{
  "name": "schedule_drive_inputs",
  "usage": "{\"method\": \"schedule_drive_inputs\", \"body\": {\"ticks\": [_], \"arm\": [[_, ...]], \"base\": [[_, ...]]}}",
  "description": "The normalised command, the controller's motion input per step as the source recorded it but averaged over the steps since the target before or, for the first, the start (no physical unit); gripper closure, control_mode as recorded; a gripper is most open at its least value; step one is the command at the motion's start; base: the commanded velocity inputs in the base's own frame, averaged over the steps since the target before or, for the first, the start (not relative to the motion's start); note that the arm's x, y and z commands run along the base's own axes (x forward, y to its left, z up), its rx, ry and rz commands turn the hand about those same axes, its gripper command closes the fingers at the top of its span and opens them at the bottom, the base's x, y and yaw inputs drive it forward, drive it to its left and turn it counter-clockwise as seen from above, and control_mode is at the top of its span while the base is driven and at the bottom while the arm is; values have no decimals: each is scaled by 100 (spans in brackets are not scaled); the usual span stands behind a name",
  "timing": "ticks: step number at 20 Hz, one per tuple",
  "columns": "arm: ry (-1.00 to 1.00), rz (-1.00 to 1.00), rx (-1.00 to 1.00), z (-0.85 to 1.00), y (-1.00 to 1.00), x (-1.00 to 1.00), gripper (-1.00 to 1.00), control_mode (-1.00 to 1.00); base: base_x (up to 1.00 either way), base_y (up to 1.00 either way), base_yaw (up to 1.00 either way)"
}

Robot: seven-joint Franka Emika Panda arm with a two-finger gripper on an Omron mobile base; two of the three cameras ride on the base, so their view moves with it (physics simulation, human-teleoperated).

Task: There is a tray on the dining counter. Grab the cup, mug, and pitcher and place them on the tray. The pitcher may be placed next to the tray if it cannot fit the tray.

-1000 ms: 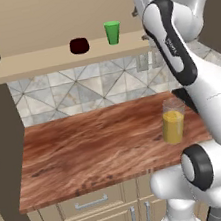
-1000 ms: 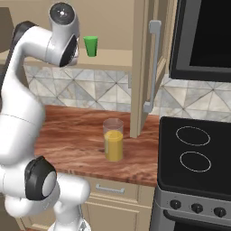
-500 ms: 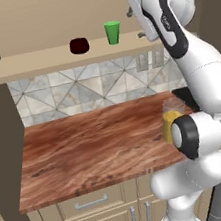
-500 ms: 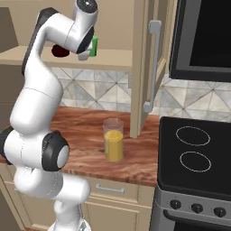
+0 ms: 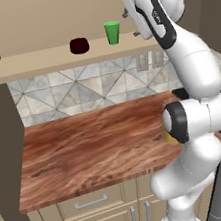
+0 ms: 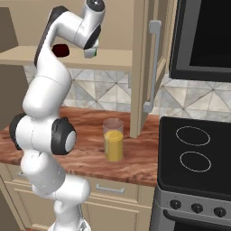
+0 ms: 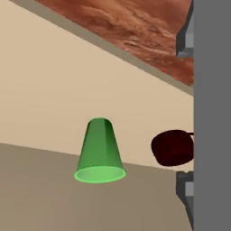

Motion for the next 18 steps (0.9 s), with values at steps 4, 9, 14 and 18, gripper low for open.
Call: {"method": "schedule_drive_inputs", "body": {"ticks": [4,9,14,18], "arm": [[0,0,0,-17,0,36,-100,-100],[0,0,0,-22,0,37,-100,-100],[0,0,0,-15,0,33,-100,-100],[0,0,0,0,0,26,-100,-100]], "base": [[0,0,0],[0,0,0],[0,0,0],[0,0,0]]}}
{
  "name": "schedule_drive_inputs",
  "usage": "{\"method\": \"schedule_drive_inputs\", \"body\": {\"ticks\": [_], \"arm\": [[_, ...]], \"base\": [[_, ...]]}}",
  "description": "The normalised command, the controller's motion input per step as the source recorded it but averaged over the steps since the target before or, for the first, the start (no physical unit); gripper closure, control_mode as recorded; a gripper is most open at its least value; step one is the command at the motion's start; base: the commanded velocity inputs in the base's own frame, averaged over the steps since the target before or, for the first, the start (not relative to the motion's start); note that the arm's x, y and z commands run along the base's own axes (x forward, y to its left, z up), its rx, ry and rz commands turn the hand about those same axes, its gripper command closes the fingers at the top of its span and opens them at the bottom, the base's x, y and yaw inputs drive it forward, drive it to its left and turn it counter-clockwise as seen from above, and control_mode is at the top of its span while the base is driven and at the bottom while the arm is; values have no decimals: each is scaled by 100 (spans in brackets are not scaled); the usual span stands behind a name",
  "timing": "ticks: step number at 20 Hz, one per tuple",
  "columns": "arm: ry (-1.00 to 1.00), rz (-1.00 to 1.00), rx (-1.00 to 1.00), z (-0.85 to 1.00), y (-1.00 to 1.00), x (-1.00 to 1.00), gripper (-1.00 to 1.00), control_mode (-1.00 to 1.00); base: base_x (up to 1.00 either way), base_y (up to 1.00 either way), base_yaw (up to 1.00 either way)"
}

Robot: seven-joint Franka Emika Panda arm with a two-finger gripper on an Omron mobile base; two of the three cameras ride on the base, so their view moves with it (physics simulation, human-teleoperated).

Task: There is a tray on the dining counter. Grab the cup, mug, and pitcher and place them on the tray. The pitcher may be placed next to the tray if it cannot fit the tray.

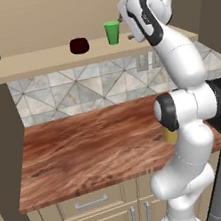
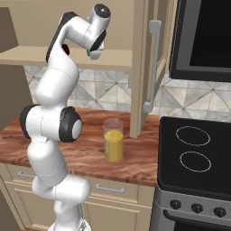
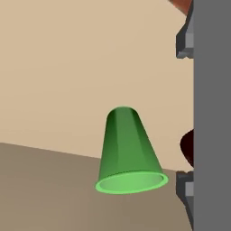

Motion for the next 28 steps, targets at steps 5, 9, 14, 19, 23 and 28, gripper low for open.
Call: {"method": "schedule_drive_inputs", "body": {"ticks": [5,9,14,19,23,28], "arm": [[0,0,0,0,0,24,-100,-100],[0,0,0,0,0,25,-100,-100],[0,0,0,0,0,26,-100,-100],[0,0,0,0,0,23,-100,-100],[0,0,0,0,0,13,-100,-100],[0,0,0,0,0,9,-100,-100]], "base": [[0,0,0],[0,0,0],[0,0,0],[0,0,0],[0,0,0],[0,0,0]]}}
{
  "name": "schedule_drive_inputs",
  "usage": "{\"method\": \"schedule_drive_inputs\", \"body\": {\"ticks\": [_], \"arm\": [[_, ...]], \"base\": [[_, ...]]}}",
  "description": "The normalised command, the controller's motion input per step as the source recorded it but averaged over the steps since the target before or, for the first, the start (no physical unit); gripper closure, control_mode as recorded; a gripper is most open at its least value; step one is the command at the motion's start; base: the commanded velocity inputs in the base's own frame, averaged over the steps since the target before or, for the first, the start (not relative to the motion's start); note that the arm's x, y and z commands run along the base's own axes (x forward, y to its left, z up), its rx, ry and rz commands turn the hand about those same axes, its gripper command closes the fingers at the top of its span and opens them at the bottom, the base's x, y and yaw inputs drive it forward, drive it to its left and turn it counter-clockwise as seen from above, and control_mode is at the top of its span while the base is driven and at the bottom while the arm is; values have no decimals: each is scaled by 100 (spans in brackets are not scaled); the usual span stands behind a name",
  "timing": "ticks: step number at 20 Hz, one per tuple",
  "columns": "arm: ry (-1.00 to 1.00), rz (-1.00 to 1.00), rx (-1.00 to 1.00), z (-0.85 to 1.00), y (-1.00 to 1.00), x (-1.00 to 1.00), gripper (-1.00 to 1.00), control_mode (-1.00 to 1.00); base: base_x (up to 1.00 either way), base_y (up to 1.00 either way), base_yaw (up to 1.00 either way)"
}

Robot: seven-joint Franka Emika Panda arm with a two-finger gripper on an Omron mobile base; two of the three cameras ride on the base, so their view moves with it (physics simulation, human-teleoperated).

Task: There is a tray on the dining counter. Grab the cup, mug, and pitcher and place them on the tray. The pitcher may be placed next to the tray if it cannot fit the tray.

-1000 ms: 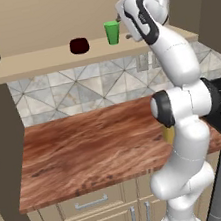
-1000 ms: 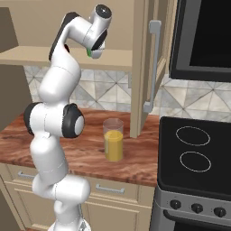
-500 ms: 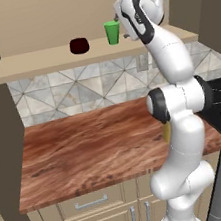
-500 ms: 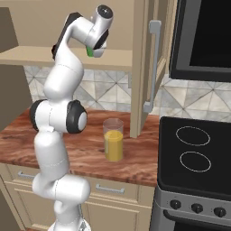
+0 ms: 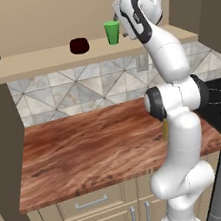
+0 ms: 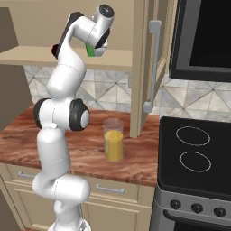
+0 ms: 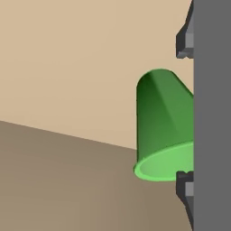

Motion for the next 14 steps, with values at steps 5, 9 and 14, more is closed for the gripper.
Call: {"method": "schedule_drive_inputs", "body": {"ticks": [5,9,14], "arm": [[0,0,0,0,0,9,-100,-100],[0,0,0,0,0,5,-100,-100],[0,1,0,-5,1,6,-100,-100]], "base": [[0,0,0],[0,0,0],[0,0,0]]}}
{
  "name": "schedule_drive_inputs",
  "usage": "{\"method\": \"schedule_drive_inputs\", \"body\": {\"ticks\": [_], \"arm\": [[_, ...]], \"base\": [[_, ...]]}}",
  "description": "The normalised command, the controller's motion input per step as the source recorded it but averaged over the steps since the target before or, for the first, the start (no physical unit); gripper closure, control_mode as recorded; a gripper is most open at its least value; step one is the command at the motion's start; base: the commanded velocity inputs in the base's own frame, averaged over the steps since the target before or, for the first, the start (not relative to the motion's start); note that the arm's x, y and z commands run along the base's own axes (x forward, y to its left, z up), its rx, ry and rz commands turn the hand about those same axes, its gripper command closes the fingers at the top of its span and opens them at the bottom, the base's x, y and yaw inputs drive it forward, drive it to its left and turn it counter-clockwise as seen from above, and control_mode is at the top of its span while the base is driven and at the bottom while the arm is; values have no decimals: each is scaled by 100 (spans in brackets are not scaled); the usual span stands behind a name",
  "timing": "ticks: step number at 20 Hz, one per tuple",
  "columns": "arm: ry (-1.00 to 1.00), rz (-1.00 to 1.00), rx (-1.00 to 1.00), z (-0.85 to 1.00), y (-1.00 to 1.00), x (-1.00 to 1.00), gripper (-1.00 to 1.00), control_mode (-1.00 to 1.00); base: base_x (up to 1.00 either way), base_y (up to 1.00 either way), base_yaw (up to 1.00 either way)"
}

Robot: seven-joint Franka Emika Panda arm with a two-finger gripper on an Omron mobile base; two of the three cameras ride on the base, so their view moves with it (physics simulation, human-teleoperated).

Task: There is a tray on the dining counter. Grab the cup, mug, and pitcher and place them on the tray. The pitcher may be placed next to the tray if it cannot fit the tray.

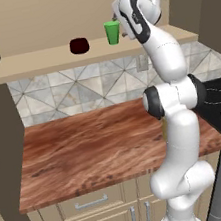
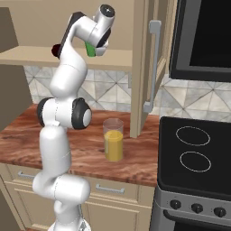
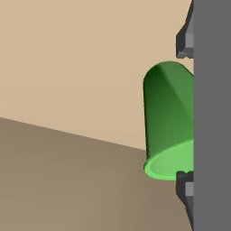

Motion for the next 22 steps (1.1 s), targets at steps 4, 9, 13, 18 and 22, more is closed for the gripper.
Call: {"method": "schedule_drive_inputs", "body": {"ticks": [4,9,13,18,22], "arm": [[0,1,0,-6,3,7,-100,-100],[0,0,0,-5,6,8,-100,-100],[0,0,0,-5,4,3,-100,-100],[2,1,0,-10,0,0,-100,-100],[3,2,0,-12,0,0,-100,-100]], "base": [[0,0,0],[0,0,0],[0,0,0],[0,0,0],[0,0,0]]}}
